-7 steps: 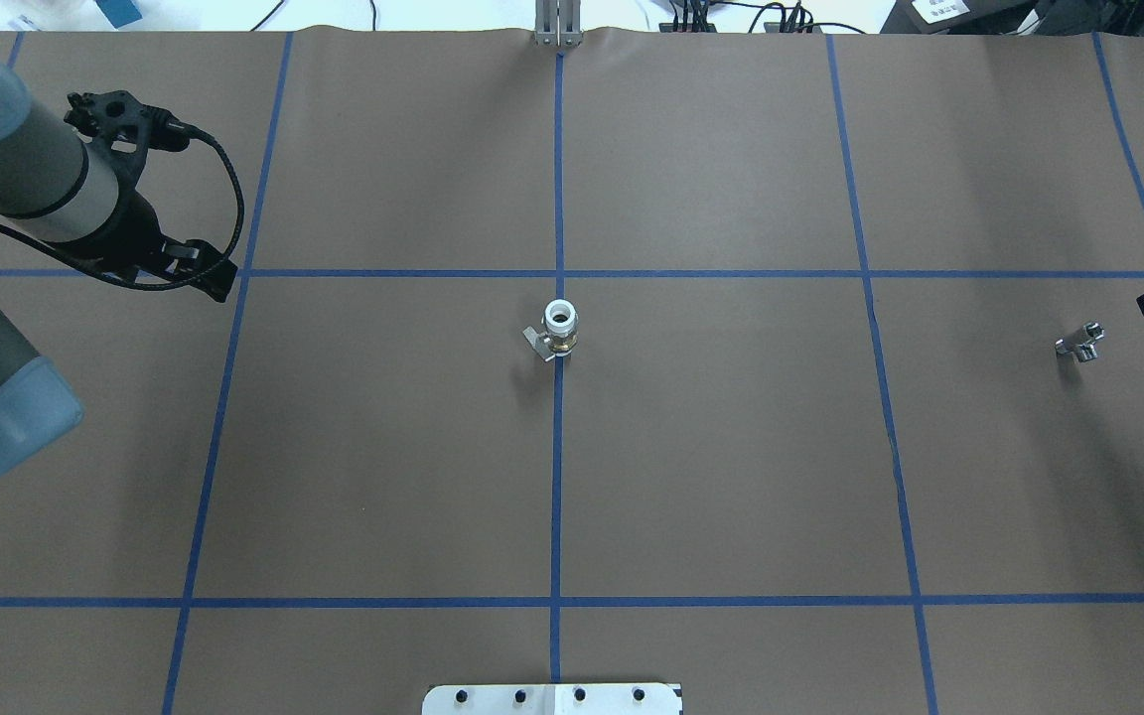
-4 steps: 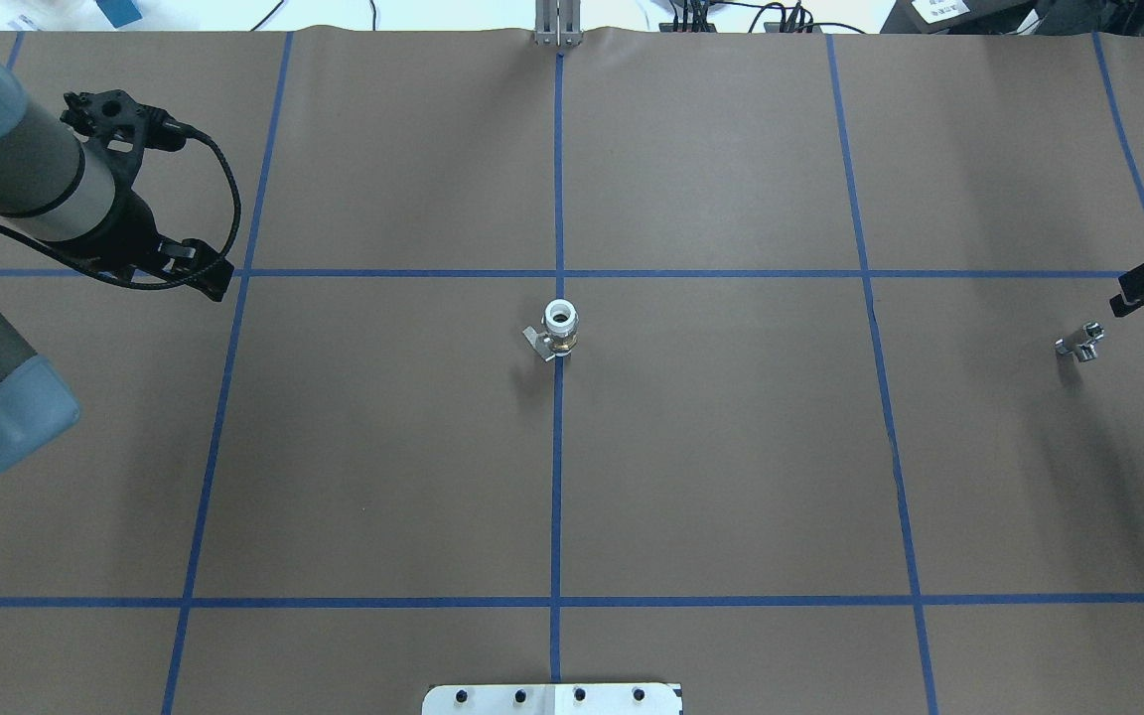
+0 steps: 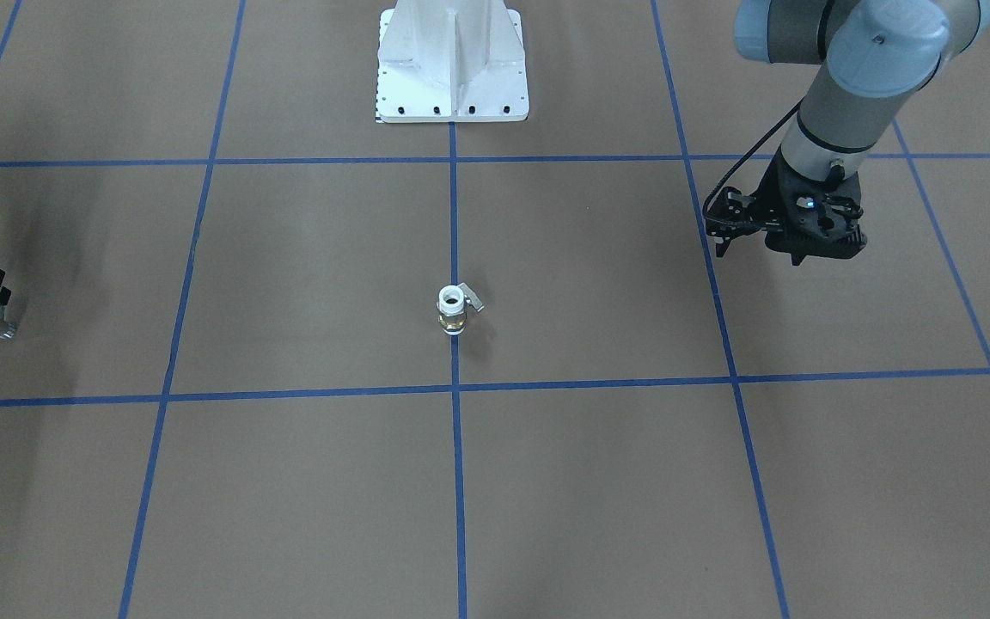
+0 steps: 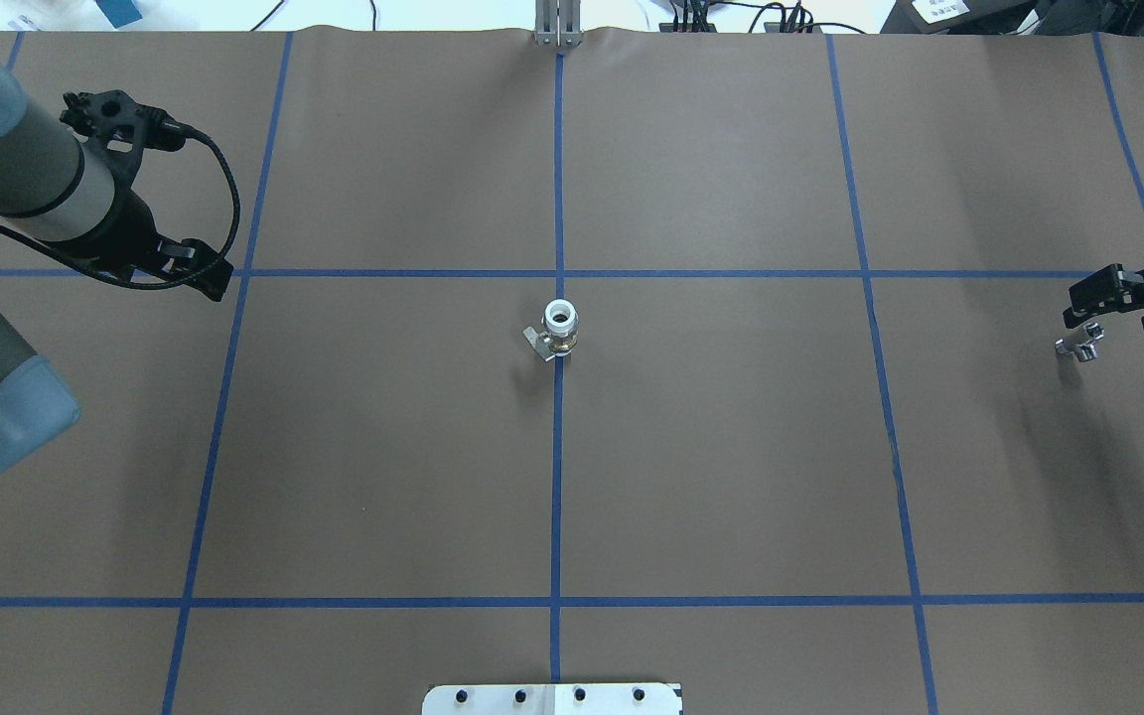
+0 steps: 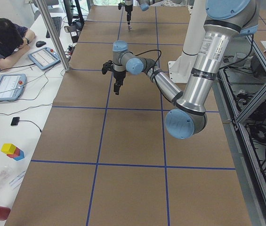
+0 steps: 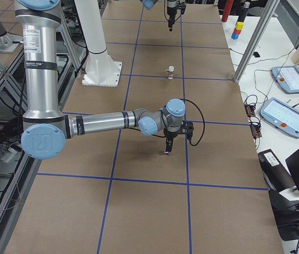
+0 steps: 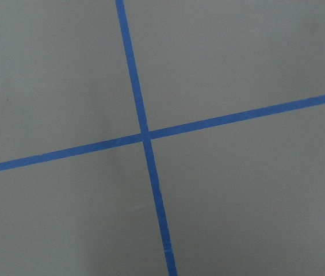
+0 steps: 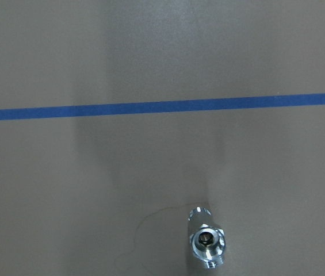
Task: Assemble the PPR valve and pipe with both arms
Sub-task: 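Lower the right gripper onto the chrome valve body and grasp it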
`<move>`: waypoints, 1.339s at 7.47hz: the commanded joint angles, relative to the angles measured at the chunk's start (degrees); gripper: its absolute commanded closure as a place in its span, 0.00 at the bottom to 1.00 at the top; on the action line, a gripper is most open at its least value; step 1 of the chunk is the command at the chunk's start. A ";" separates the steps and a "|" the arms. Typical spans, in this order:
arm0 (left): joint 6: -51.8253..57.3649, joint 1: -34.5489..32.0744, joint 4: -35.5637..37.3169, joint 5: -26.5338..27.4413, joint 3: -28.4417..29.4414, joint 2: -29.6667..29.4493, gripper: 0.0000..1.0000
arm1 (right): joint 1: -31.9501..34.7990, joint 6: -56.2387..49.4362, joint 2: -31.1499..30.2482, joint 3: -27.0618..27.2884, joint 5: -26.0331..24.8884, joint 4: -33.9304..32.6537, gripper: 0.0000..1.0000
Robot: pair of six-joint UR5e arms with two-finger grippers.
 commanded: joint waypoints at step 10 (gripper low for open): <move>-0.09 0.09 0.00 0.03 0.00 -0.18 0.00 | -1.79 -0.32 2.50 -6.40 -2.02 0.15 0.30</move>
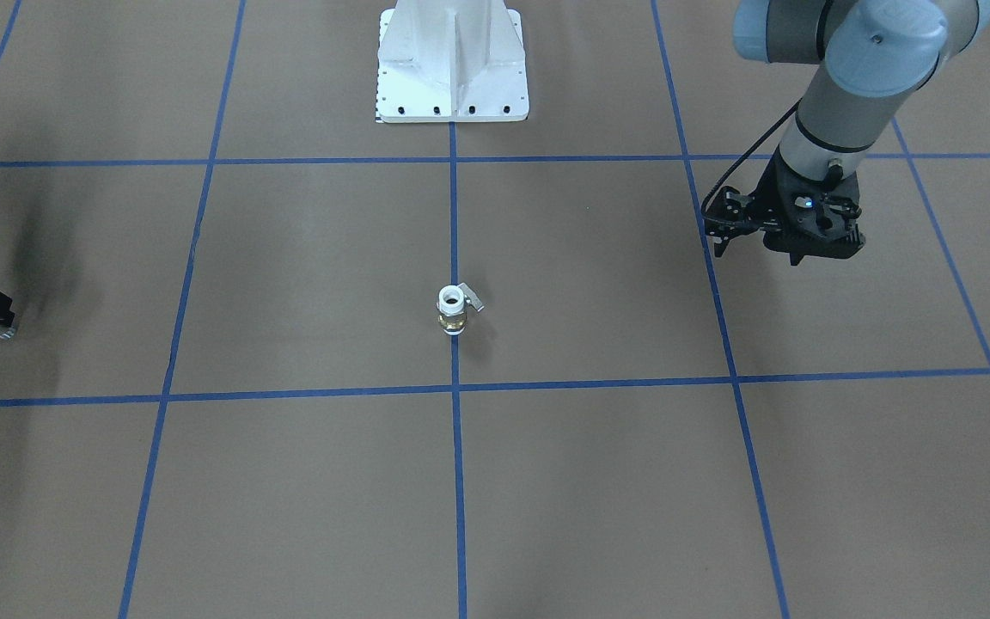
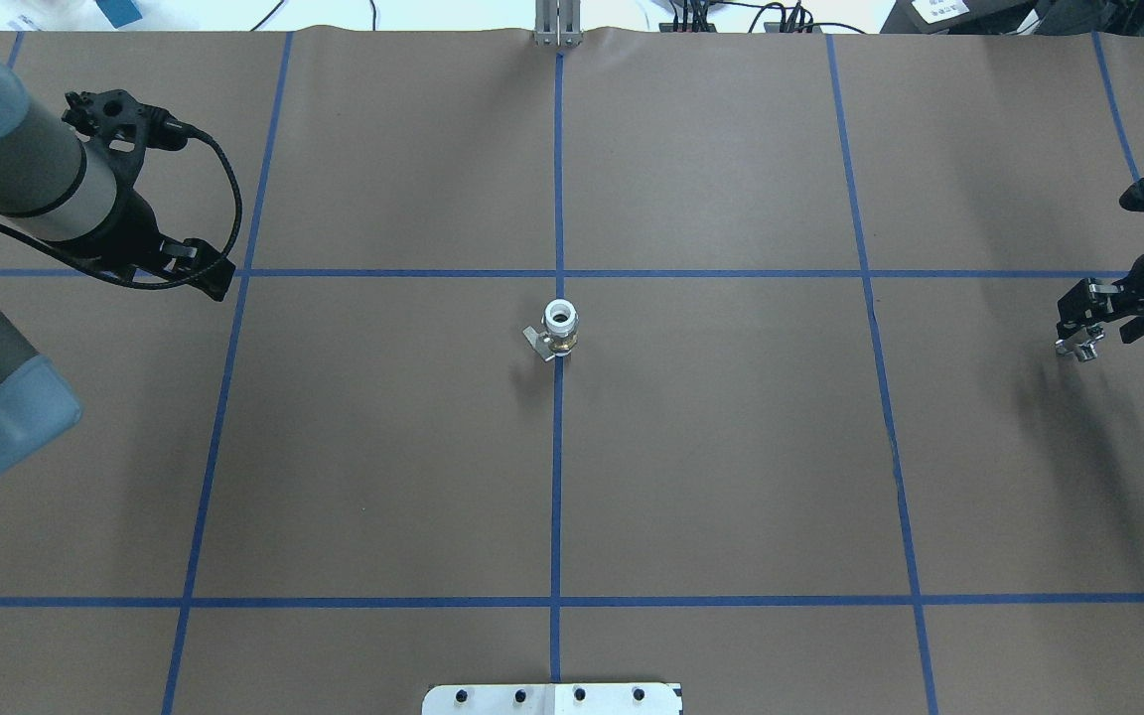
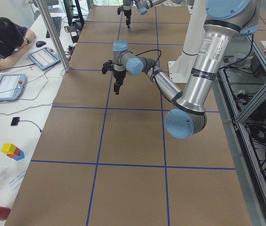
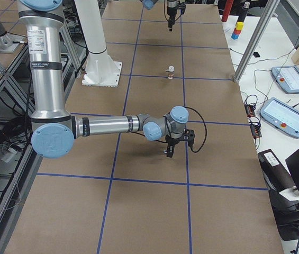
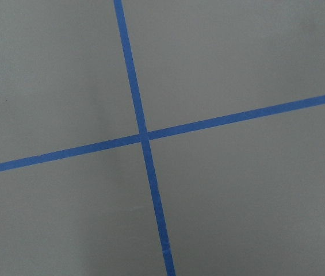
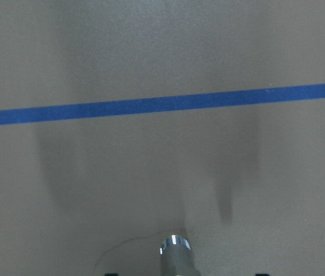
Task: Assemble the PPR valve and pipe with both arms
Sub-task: 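Lower the right gripper onto the chrome valve body and grasp it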
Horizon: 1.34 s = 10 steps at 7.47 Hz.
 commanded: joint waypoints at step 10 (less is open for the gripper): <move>0.00 0.09 0.09 0.00 0.17 -0.01 0.00 | -0.36 0.52 -0.10 -0.07 0.45 0.00 0.43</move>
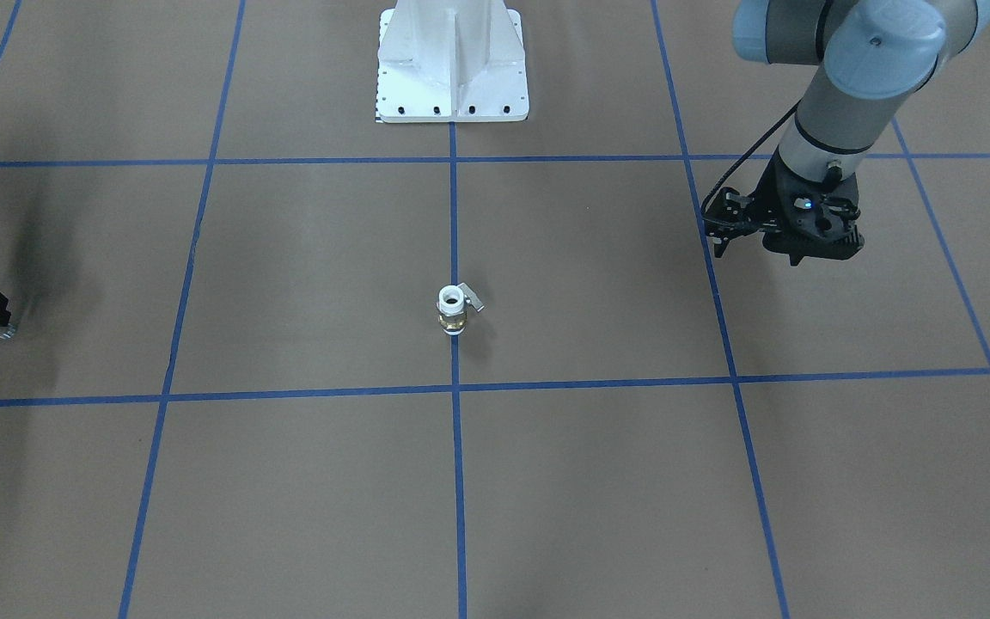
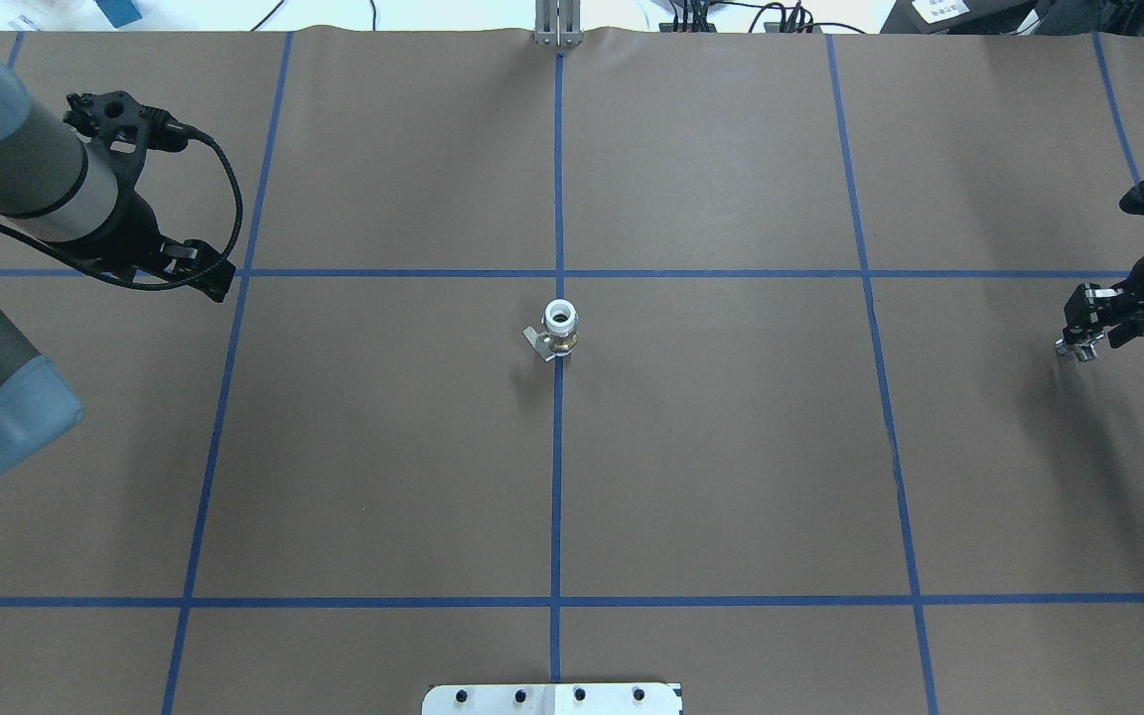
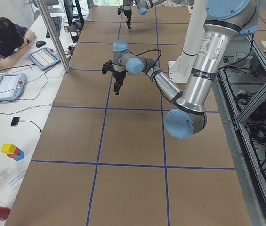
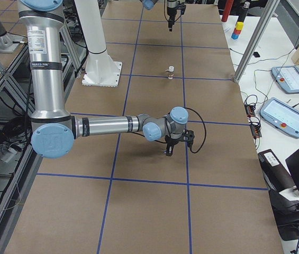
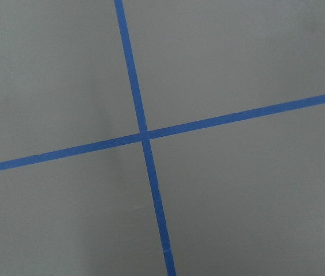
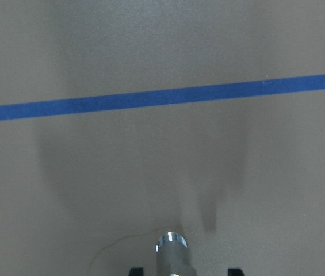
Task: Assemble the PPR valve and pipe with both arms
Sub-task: 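Lower the right gripper onto the chrome valve body and grasp it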
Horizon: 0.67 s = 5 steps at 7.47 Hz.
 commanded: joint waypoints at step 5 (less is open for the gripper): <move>0.00 -0.08 0.00 0.00 -0.08 -0.09 0.00 | -0.16 -0.17 0.00 0.26 0.05 0.09 1.00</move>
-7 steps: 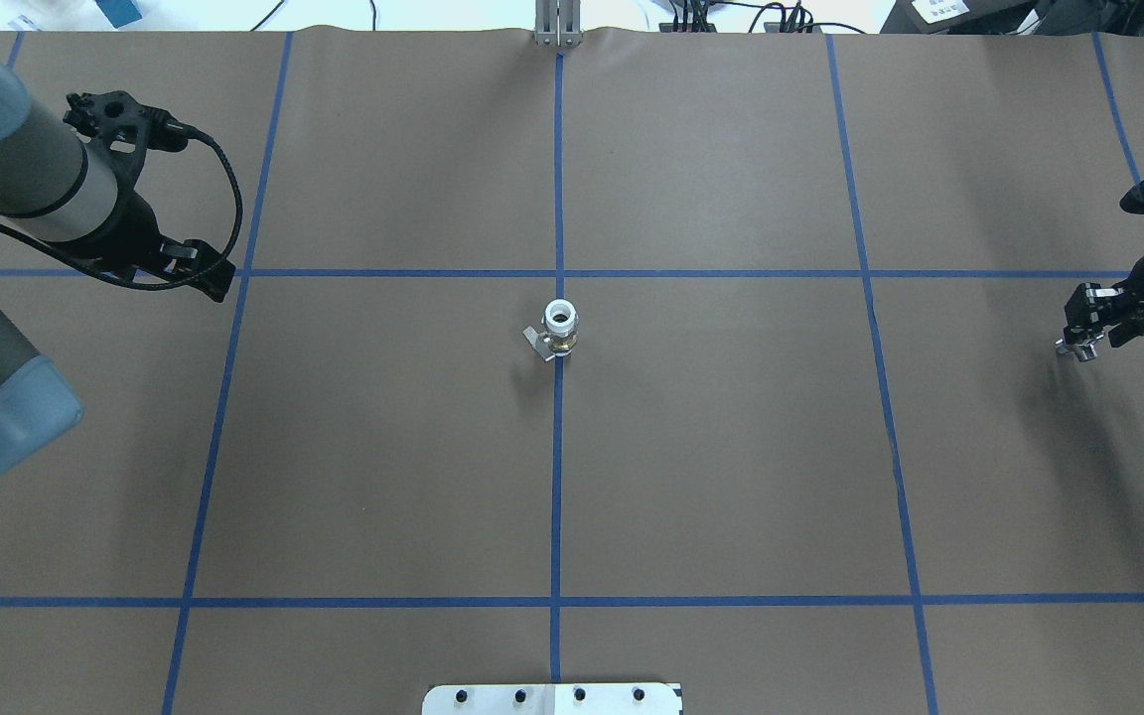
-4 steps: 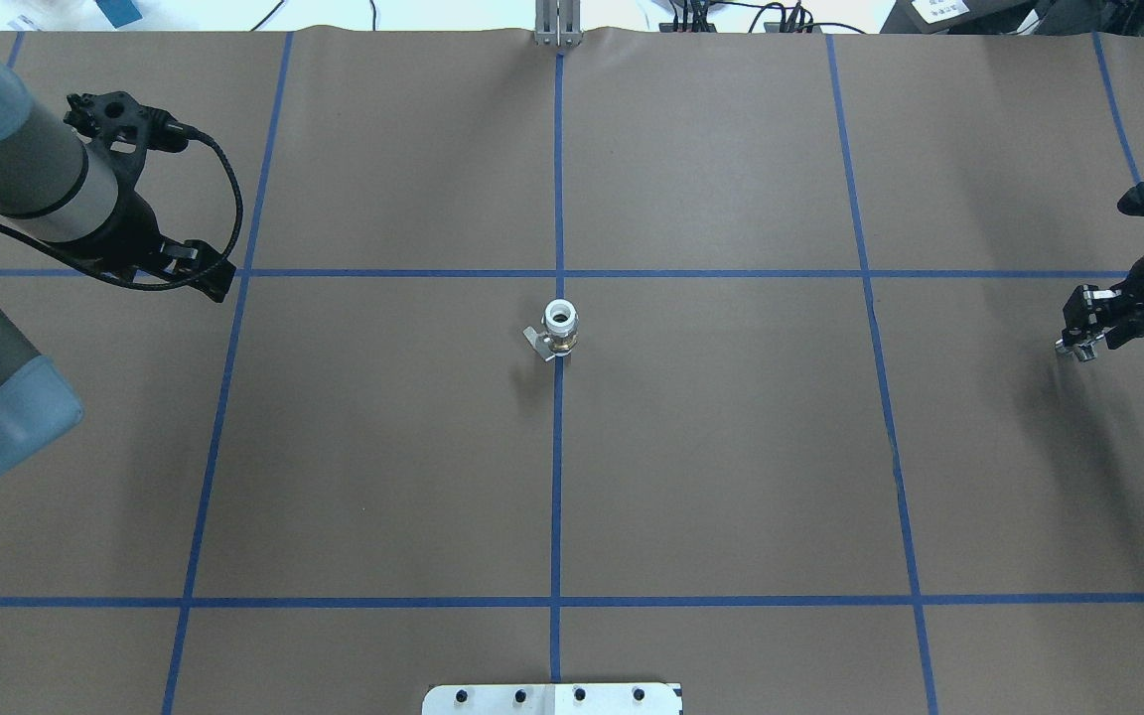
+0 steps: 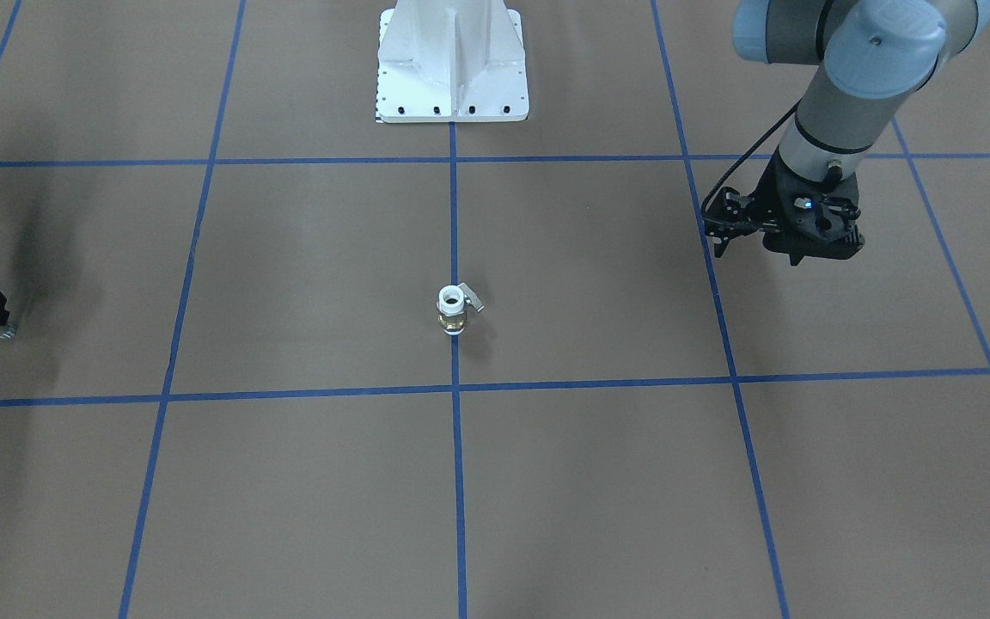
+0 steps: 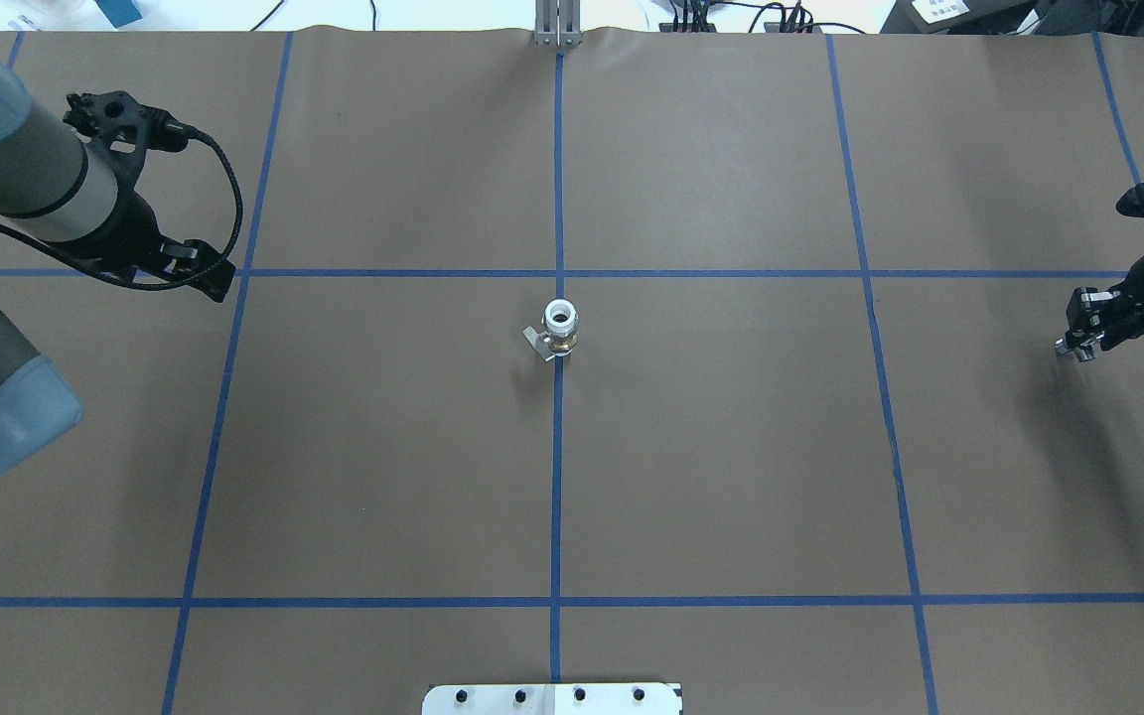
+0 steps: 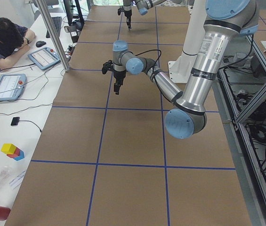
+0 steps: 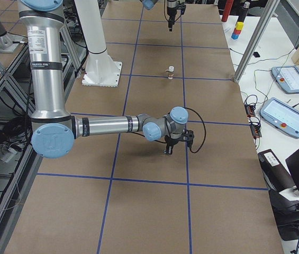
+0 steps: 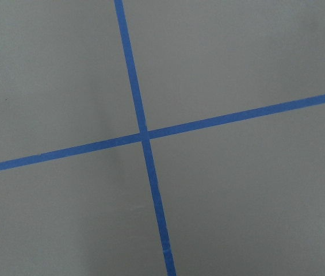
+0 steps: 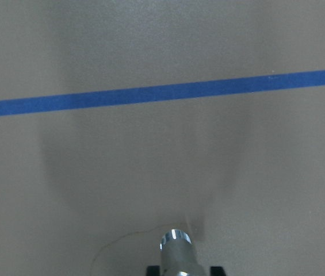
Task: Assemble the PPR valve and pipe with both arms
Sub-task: 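Lift the valve with the right gripper and carry it above the fitting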
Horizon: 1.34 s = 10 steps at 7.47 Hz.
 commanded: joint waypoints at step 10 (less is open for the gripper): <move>4.08 -0.99 -0.52 0.00 0.03 3.03 0.00 | 2.48 6.81 27.93 22.14 4.59 -43.40 1.00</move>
